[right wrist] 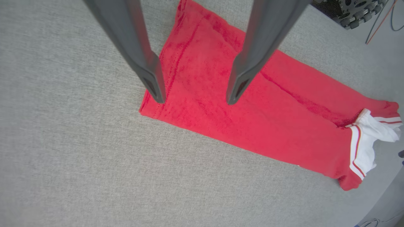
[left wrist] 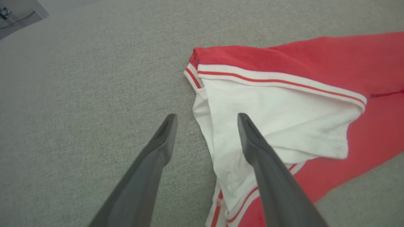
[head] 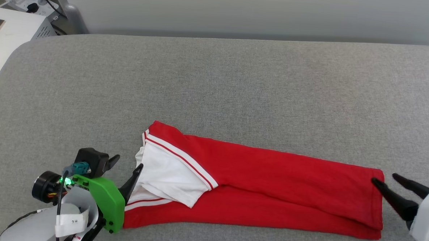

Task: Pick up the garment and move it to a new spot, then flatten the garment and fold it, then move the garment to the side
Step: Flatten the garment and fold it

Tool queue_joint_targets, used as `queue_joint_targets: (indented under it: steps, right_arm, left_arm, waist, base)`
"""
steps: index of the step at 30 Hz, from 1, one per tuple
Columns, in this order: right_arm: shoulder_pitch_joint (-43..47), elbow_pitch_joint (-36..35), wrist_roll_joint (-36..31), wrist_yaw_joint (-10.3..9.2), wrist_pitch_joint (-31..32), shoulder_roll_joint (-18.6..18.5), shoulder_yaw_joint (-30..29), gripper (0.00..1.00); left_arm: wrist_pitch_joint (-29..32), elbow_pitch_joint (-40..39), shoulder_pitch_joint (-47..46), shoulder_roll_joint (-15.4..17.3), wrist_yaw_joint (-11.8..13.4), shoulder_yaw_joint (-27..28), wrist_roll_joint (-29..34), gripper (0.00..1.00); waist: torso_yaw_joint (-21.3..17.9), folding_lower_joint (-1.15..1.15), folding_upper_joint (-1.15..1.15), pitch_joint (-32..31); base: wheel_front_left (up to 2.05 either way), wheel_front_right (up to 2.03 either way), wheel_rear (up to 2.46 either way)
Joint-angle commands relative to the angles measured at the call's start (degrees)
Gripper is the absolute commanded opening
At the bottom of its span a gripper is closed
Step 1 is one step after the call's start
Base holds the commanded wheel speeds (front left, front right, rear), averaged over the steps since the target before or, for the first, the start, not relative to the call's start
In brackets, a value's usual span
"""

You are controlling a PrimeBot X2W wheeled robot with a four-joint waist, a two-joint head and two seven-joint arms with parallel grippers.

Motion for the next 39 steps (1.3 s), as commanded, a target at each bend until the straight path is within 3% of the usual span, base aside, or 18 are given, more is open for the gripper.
queue_joint_targets:
  steps: [1, 8, 11, 17, 28, 39]
  right_arm:
    - [0.8, -0.8, 0.4, -0.04, 0.5, -0.7, -2.1, 1.00]
    - [1.1, -0.6, 1.6, -0.04, 6.2, -1.1, -9.5, 1.00]
    - [1.3, 0.9, 3.2, -0.04, 10.4, -0.1, -11.3, 1.00]
    - [1.4, 6.2, 4.8, -0.04, 15.9, 2.6, -13.9, 1.00]
    - [1.5, 13.1, 5.3, -0.04, 19.0, 7.9, -12.2, 1.00]
    - [-0.5, 12.6, 7.2, -0.04, 17.3, 10.3, -6.0, 1.00]
  left_arm:
    - [-1.8, -0.6, 1.2, 0.4, 2.0, 1.3, 0.8, 1.00]
    - [-5.1, -2.6, 3.6, -0.6, 9.6, 7.7, 4.8, 1.00]
    - [-5.1, -4.3, 5.4, -2.1, 11.9, 13.6, 9.3, 1.00]
    - [-5.2, -6.5, 12.0, -7.0, 13.6, 25.2, 18.4, 1.00]
    - [-5.2, -7.7, 21.5, -16.5, 10.9, 42.1, 32.4, 1.00]
    - [-5.2, -9.9, 26.7, -26.3, 1.9, 54.2, 42.7, 1.00]
  waist:
    - [-0.2, 0.00, 0.00, -0.3]
    - [0.7, 0.00, 0.00, 0.3]
    - [1.5, 0.00, 0.00, 0.9]
    - [3.3, 0.00, 0.00, 1.8]
    - [5.6, 0.00, 0.00, 3.2]
    - [6.9, 0.00, 0.00, 4.3]
  base:
    - [0.00, 0.00, 0.00]
    - [0.00, 0.00, 0.00]
    - [0.00, 0.00, 0.00]
    - [0.00, 0.00, 0.00]
    - [0.00, 0.00, 0.00]
    - [0.00, 0.00, 0.00]
